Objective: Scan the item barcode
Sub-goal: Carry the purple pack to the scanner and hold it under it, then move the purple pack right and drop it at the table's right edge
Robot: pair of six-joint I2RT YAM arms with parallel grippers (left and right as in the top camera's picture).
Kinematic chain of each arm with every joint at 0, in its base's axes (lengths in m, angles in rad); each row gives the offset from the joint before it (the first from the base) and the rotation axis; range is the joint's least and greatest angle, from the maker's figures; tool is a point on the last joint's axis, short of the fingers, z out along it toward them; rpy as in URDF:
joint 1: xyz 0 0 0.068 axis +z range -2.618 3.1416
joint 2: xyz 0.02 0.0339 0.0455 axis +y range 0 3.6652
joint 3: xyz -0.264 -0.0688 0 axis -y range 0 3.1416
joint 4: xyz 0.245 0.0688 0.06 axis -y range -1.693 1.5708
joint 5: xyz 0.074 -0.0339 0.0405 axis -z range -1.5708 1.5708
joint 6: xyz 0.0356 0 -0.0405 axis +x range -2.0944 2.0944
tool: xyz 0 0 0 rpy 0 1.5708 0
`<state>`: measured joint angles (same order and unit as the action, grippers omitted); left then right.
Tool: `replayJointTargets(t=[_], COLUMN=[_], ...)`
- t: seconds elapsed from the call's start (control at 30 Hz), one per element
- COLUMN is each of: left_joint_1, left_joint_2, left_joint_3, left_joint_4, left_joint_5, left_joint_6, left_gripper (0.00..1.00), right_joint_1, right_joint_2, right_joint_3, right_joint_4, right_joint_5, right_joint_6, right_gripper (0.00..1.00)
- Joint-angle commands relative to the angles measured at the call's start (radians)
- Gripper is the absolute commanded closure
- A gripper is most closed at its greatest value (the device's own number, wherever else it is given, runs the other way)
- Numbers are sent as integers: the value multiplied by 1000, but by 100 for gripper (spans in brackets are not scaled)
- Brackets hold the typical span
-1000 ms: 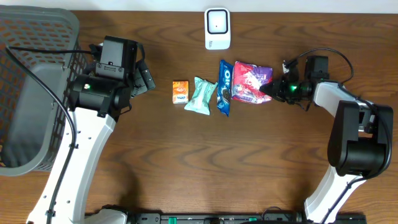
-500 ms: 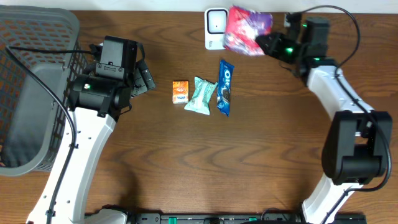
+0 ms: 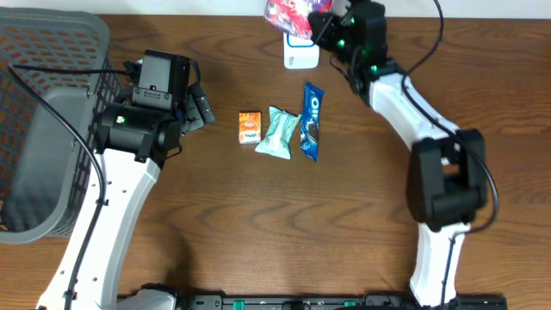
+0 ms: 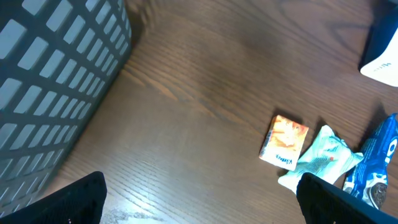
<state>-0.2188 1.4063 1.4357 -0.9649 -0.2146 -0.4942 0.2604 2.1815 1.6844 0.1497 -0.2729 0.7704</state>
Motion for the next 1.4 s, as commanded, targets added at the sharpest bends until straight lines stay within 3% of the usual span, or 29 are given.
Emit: replayJointTargets(t=[0.0,0.37,0.7,0.87,1.17,1.23,1.27,1.3,1.33,1.37], left_joint_1=[3,3,3,3,3,3,3,3,3,3], left_joint_2=[3,3,3,3,3,3,3,3,3,3], left_joint_3=[1,1,1,1,1,1,1,1,1,1], left_joint_4=[-3,-3,-3,-3,-3,-3,-3,-3,-3,-3], left_joint_5=[-2,-2,-2,-2,-2,-2,-2,-2,-2,-2], left_joint_6=[-1,-1,-1,-1,-1,-1,-1,-1,-1,-1], left_gripper=[2,2,2,2,2,2,2,2,2,2], right_joint_1=[-18,-123,-441,-597,-797,-830,-844,-854,-864,-871], right_joint_2=[70,0,-82,-72,-50,-39,-33,-26,-20,-16], right_joint_3=[124,257,261,257,257,257,256,255,252,249], right_joint_4=[-53,-388,-767,-840,-838,-839,-841,-843,-846,-851], right_joint_5=[-54,-42,65,70,227,227,226,222,216,208], right_joint_6=[-11,-236,-434,-564,-604,-603,-603,-602,-600,-600], right_gripper=[99,99,99,99,99,92,71,58,28,18])
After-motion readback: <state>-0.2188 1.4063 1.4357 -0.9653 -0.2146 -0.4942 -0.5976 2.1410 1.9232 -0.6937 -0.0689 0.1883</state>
